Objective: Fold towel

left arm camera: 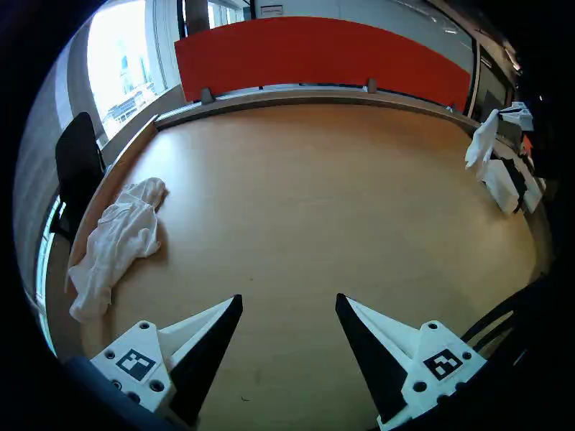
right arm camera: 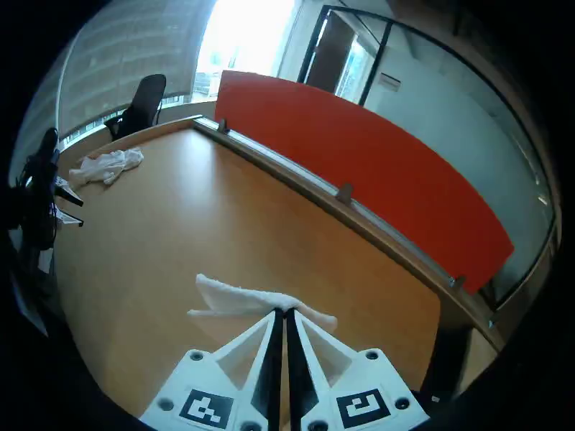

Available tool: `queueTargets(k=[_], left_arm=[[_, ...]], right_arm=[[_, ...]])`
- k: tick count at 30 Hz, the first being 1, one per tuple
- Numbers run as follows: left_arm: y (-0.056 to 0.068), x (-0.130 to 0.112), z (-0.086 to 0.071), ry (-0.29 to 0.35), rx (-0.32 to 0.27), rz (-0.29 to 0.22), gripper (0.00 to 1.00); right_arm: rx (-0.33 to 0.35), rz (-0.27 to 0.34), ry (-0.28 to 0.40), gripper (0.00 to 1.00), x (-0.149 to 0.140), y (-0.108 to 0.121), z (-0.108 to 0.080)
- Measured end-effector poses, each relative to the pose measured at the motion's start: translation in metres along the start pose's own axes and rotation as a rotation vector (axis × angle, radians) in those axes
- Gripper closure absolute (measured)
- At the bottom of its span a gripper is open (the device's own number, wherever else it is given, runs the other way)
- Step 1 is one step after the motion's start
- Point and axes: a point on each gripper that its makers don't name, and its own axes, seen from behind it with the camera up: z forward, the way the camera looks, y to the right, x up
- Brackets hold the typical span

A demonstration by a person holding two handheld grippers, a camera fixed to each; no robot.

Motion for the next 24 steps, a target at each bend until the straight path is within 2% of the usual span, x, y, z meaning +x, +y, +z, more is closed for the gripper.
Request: queueTargets(k=[16, 24], left_arm=[[0.006, 0.005, 0.006, -0.019, 0.014, 0.006, 0.04], [0.010, 0.009, 0.010, -0.027, 0.018, 0.012, 0.04]], right_arm=[[-0.066, 0.015, -0.044, 0.96, -0.019, 0.076, -0.005], [-0.096, 0.017, -0.066, 0.96, -0.029, 0.106, -0.007]])
